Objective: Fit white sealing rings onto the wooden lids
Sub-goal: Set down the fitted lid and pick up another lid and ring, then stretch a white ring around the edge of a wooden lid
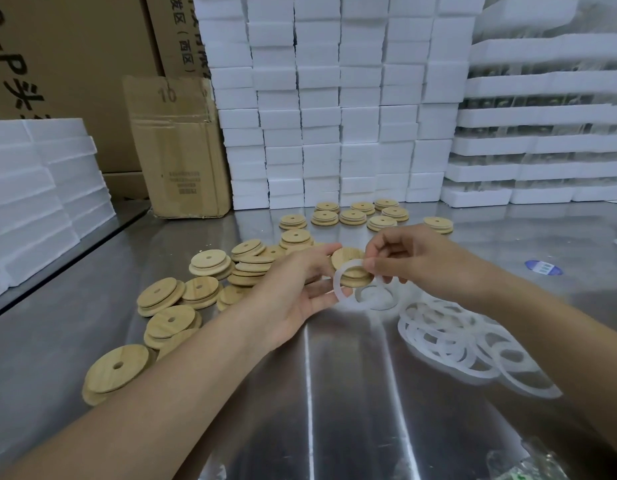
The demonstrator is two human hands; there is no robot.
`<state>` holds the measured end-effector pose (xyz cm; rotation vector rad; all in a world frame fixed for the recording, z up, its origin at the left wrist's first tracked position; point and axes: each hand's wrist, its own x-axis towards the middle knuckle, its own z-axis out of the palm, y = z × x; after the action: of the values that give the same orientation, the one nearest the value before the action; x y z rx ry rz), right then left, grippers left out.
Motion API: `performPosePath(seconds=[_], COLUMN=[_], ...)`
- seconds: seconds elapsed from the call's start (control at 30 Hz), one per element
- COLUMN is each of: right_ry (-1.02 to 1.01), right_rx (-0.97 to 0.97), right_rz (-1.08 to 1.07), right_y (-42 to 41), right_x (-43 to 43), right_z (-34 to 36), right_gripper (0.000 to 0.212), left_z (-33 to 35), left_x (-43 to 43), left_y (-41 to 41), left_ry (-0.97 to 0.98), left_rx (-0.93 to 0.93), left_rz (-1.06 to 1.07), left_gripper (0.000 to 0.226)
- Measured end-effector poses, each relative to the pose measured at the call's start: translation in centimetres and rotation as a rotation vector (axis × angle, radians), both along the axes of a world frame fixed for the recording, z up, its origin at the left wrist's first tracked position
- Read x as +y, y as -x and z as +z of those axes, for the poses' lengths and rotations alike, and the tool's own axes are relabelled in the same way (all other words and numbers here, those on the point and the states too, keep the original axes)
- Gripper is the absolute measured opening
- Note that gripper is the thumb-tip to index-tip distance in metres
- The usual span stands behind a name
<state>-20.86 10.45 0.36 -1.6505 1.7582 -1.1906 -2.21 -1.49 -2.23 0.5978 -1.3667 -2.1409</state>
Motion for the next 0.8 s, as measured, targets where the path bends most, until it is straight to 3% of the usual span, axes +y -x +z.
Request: performPosePath(seconds=[0.1,0.27,0.4,0.6,0.8], right_ry=[0.057,0.116,0.152,0.105,0.053], right_rx=[-0.001,0.051,0.068,0.047,-0.022], right_rz=[-0.007,-0.045,-0.121,-0.116,-0.126], right_y=[-0.3,-0.5,-0.2,0.3,0.8], right_x=[-0.3,-0.5,-0.6,-0.7,-0.6], right_z=[-0.5,-0.9,-0.9,-1.1,-0.9], right_gripper=[0.006,0.005,0.007,0.007,0.008], left_z=[-0.1,-1.0,-1.0,-0.9,-0.5], left_x=[0.3,0.8,0.7,0.6,0.4], left_y=[-0.2,0.2,0.1,0.1,-0.1], left_ry=[0.147,0.533,0.710,0.739,0.647], left_rx=[-0.052,-0.121,-0.166,-0.192,-0.153], left_rz=[-0.008,0.103,0.116,0.138,0.155], left_gripper=[0.032,0.030,0.029,0.032,0.036])
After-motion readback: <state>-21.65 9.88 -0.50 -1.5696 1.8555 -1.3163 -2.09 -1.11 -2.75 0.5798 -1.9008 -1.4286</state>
